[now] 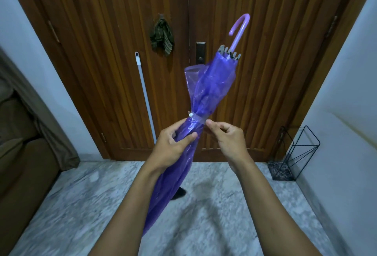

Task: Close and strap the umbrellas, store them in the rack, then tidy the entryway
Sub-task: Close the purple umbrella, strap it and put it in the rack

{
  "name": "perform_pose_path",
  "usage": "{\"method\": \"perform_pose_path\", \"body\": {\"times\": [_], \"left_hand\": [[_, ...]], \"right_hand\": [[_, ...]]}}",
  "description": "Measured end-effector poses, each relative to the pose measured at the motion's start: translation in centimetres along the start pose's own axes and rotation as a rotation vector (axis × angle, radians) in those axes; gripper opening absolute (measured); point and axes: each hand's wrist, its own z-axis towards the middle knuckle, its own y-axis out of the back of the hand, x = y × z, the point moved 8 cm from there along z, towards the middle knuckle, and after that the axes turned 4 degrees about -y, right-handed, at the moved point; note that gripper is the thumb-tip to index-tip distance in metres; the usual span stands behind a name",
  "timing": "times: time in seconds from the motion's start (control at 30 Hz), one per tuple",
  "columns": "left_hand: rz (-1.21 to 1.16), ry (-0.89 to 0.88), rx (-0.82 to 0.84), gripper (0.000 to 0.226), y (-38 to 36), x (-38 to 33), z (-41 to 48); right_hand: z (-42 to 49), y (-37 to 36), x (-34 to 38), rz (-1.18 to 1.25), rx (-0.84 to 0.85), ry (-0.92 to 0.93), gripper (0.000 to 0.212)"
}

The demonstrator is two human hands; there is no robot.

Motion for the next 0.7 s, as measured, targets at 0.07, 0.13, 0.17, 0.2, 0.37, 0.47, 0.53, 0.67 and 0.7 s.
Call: {"method": "perform_pose_path", "body": {"times": [0.07, 0.13, 0.17, 0.2, 0.37, 0.47, 0.53, 0.67, 0.7], "left_hand": [[-0.149, 0.079, 0.076, 0.039, -0.7, 0.5, -0.2], [-0.273, 0.172, 0.122, 0.038, -1.3, 1.5, -0.4], [-0.267, 0.198, 0.121, 0.037, -1.3, 2.0, -0.3], [-0.196, 0.196, 0.097, 0.036, -0.9, 2.4, -0.2], [0.166, -0.057, -0.11, 0.031, 0.9, 0.1, 0.9], [0.346, -0.113, -0.101, 0.027, 0.7, -1.3, 1.1], [0.427, -0.095, -0.029, 0.038, 0.4, -1.4, 1.2], [0.493, -0.116, 0.014, 0.068, -0.6, -1.4, 0.8], [0.486, -0.145, -0.031, 0.066, -0.5, -1.6, 0.8]], "right_hand": [[-0.1, -0.6, -0.7, 0.098, 0.053, -0.056, 0.02], [-0.4, -1.2, -0.8, 0.195, 0.085, -0.086, 0.016], [-0.6, -1.4, -0.6, 0.216, 0.083, -0.078, 0.015], [-0.7, -1.4, -0.4, 0.227, 0.073, -0.061, 0.014], [-0.7, -1.1, 1.0, 0.183, -0.029, 0.03, 0.016], [-0.6, -0.9, 1.8, 0.086, -0.077, 0.103, 0.016], [-0.8, -0.7, 2.6, 0.024, -0.111, 0.15, 0.016], [-1.2, -0.8, 3.8, -0.097, -0.138, 0.219, 0.011], [-1.2, -0.9, 4.0, -0.107, -0.115, 0.232, 0.01]]}}
